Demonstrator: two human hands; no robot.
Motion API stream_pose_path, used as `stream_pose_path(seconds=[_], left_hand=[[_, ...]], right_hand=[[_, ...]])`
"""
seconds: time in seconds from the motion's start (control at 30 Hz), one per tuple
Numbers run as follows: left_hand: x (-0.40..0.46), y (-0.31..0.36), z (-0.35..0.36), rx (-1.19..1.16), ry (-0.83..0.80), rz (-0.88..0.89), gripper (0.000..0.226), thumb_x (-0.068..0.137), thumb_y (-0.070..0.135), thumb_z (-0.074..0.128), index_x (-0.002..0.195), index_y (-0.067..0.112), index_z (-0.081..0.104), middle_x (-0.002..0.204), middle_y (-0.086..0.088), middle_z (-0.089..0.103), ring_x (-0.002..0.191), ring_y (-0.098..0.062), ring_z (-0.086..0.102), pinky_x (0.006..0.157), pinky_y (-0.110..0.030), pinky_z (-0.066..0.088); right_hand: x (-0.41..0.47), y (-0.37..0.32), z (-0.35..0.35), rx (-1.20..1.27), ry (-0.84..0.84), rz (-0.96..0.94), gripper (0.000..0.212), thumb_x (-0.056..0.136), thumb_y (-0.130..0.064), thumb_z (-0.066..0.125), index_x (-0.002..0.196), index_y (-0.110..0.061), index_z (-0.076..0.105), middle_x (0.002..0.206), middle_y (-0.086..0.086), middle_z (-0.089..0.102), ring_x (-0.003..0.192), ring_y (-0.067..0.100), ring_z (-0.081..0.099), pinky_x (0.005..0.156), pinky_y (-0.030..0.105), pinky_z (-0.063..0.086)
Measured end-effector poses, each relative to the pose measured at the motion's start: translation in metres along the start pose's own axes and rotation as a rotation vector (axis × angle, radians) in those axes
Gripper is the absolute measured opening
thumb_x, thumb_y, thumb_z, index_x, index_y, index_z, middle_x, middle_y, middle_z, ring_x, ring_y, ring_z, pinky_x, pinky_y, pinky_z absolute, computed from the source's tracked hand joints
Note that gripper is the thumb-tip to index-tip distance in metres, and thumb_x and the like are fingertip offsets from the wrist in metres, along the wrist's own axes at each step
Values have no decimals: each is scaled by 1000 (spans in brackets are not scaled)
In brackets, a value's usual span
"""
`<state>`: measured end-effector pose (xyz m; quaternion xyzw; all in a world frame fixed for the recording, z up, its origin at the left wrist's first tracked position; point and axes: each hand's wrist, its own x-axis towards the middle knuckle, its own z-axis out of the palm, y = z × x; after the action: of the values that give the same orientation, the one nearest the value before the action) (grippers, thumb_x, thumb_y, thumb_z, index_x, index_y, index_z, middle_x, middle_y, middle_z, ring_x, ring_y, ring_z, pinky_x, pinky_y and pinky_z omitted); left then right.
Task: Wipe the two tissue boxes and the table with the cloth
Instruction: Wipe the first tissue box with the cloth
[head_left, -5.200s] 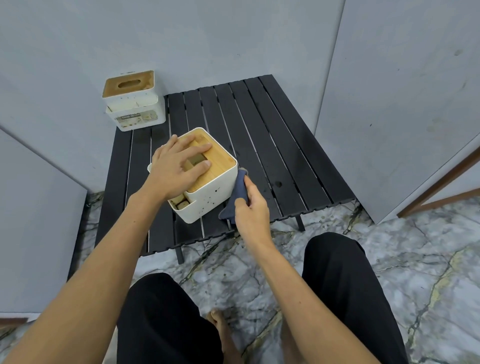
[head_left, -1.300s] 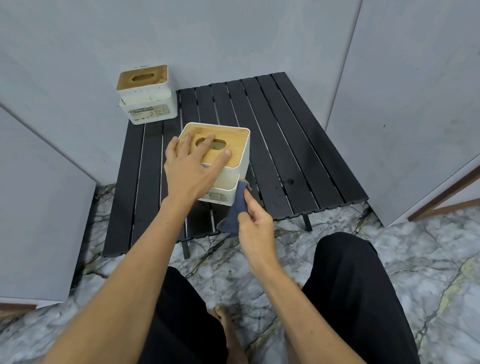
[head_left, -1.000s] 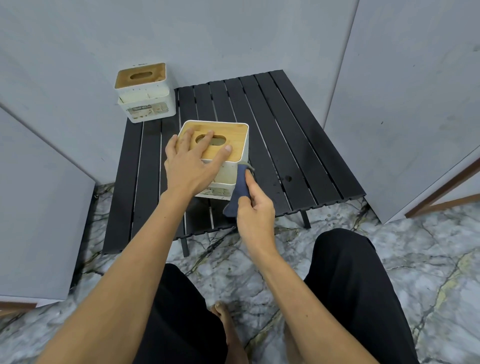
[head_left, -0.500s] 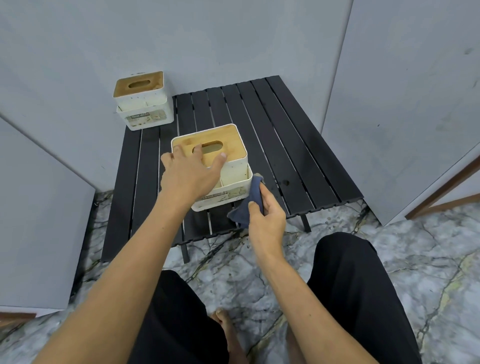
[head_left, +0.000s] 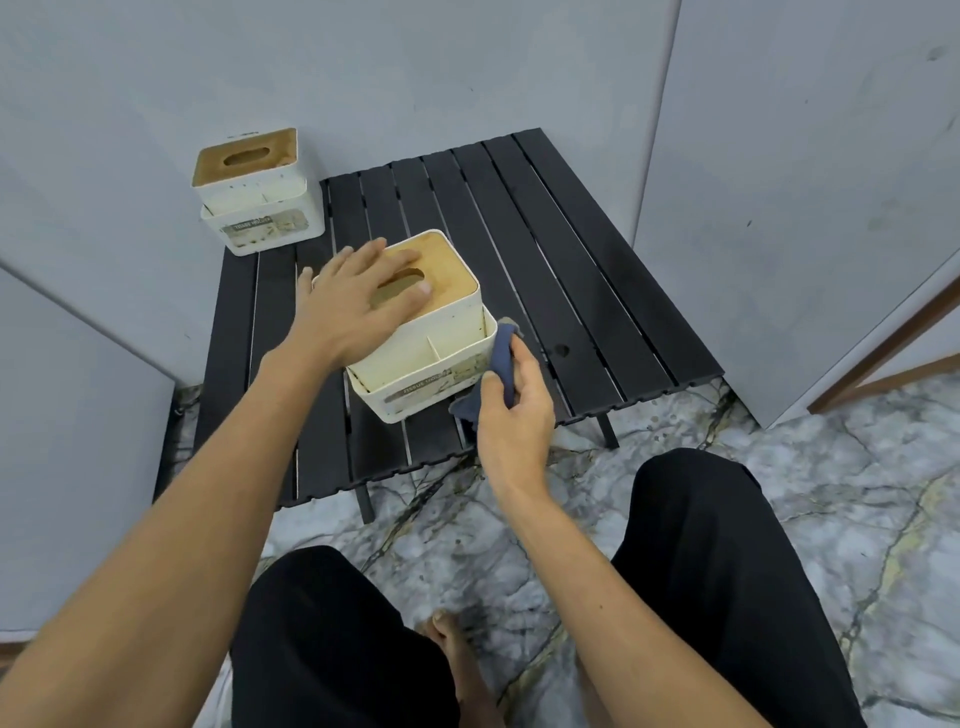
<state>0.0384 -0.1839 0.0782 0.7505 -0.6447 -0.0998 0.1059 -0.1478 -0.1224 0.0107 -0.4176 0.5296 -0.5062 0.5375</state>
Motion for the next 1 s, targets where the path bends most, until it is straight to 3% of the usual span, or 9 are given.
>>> stream_pose_path(seconds=[0.1,0.27,0.37,0.47,0.6,0.7,0.77,0.9,1.0], left_hand=[[10,-1,2,-10,34,-49,73,80,86,22,146,57,35,166,11,22,154,-24,14,120,-63,4],[18,-6,8,-27,111,-75,67,85,82,29,145,54,40,163,8,30,150,-27,23,118,-64,13],[19,-7,10,-35,128,-70,66,85,82,30,145,54,41,162,8,32,150,-26,24,118,-63,13],[18,-8,10,-40,134,-56,68,83,83,30,144,54,43,162,8,33,149,-27,26,118,-63,14],[18,-6,10,-40,159,-60,70,82,83,29,143,53,44,161,8,34,148,-27,27,118,-62,15],[18,-5,11,-35,164,-58,71,82,84,29,143,53,44,161,8,35,148,-26,28,117,-62,15],[19,-6,11,-32,165,-57,70,83,84,29,143,53,44,161,9,35,148,-26,27,118,-62,15],[16,-6,11,-38,160,-59,70,83,83,29,144,52,44,162,8,33,149,-25,26,119,-62,12],[16,-6,12,-37,161,-64,68,83,83,30,144,54,44,162,9,32,150,-25,25,119,-62,11]], right_hand=[[-2,-1,11,-45,19,-73,54,100,-6,46,150,-27,38,139,-12,53,111,-8,56,91,12,48],[-18,17,32,-167,-57,-130,55,101,-10,44,151,-29,33,132,10,60,115,30,58,100,41,49],[-14,24,31,-184,-57,-73,54,101,-12,44,152,-27,32,124,2,57,105,22,55,94,31,46],[3,14,27,-169,-1,-69,54,101,-9,43,152,-23,32,147,5,49,131,23,50,108,41,43],[2,0,32,-158,19,-149,54,100,-2,41,152,-16,33,157,1,34,145,11,30,117,29,29],[-24,8,38,-162,-56,-211,54,98,4,41,150,-11,37,156,1,33,143,5,26,111,6,25],[-33,16,38,-160,-105,-203,53,98,5,42,149,-10,38,156,2,33,143,5,27,107,4,26],[-14,18,34,-196,-28,-117,54,99,-3,42,151,-16,35,152,4,43,134,24,47,111,36,40],[4,9,30,-172,32,-126,54,99,-3,41,151,-15,35,154,5,40,139,21,42,112,40,38]])
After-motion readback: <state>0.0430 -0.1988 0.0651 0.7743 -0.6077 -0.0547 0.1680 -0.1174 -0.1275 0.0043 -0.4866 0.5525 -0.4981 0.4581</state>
